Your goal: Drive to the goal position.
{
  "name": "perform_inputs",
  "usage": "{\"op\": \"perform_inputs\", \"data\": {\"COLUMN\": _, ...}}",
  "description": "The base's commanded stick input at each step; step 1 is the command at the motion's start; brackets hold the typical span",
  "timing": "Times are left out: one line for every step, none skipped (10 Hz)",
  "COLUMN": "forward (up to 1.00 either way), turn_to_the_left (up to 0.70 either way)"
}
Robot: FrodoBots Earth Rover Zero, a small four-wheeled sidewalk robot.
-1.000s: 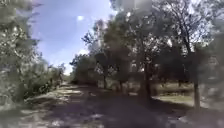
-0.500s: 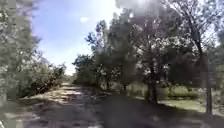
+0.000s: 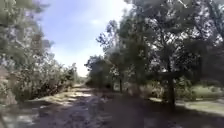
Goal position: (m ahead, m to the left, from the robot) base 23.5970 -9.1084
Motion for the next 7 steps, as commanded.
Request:
{"op": "perform_inputs", "data": {"forward": 0.70, "turn_to_the_left": 0.00}}
{"op": "perform_inputs", "data": {"forward": 0.70, "turn_to_the_left": 0.00}}
{"op": "perform_inputs", "data": {"forward": 0.70, "turn_to_the_left": 0.00}}
{"op": "perform_inputs", "data": {"forward": 0.70, "turn_to_the_left": 0.00}}
{"op": "perform_inputs", "data": {"forward": 0.70, "turn_to_the_left": 0.00}}
{"op": "perform_inputs", "data": {"forward": 0.70, "turn_to_the_left": 0.00}}
{"op": "perform_inputs", "data": {"forward": 0.70, "turn_to_the_left": 0.00}}
